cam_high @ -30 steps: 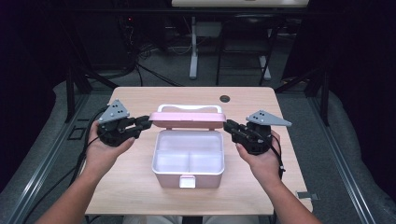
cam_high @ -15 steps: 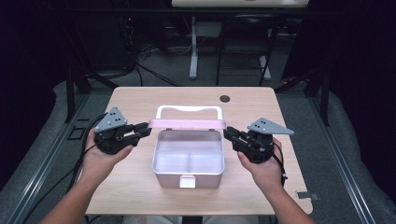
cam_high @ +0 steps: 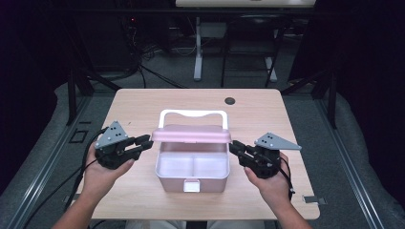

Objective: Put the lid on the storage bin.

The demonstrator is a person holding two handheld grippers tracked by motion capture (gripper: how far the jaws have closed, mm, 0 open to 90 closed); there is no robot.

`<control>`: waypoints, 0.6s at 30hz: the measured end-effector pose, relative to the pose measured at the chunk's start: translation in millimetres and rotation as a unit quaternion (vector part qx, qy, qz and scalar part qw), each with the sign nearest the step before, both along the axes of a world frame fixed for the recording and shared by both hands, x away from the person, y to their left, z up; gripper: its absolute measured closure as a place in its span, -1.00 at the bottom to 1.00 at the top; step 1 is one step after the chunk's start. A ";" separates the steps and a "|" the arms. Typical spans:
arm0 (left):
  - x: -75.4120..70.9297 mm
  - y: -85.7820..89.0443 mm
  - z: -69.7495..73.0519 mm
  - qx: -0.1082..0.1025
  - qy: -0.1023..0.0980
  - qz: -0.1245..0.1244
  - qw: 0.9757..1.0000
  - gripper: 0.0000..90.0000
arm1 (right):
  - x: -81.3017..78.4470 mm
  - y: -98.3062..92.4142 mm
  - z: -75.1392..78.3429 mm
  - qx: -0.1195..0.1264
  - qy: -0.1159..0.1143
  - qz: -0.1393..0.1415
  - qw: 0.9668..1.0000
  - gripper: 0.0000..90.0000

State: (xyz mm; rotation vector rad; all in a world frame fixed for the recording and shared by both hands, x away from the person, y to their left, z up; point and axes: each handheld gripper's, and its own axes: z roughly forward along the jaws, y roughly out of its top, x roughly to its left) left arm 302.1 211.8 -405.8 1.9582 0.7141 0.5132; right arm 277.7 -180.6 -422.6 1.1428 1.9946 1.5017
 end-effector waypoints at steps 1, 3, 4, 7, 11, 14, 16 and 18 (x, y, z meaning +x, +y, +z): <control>-0.8 0.9 -2.4 0.000 0.001 -0.002 1.000 0.66 | -1.0 -0.5 -2.5 -0.001 0.000 0.000 1.000 0.73; -2.6 2.2 -7.2 0.000 0.003 0.000 1.000 0.65 | -3.3 -1.6 -7.1 0.000 0.004 0.001 1.000 0.73; -3.4 3.0 -9.3 -0.005 0.007 -0.001 1.000 0.65 | -4.2 -2.4 -9.3 -0.001 0.004 0.002 1.000 0.73; -6.4 4.9 -15.4 -0.017 0.010 -0.002 1.000 0.65 | -6.5 -5.2 -15.0 0.003 0.012 0.001 1.000 0.73; -9.4 4.7 -22.8 -0.021 0.018 -0.003 1.000 0.65 | -10.8 -6.9 -19.7 0.007 0.016 0.004 1.000 0.73; -11.7 4.4 -27.6 -0.011 0.021 0.005 1.000 0.65 | -14.1 -6.4 -22.9 0.007 0.019 0.007 1.000 0.73; -13.5 5.8 -31.6 -0.006 0.023 0.008 1.000 0.64 | -15.3 -6.9 -25.3 -0.001 0.015 0.006 1.000 0.73; -15.1 7.6 -35.5 -0.004 0.026 0.008 1.000 0.65 | -16.1 -7.7 -27.8 -0.004 0.022 0.006 1.000 0.73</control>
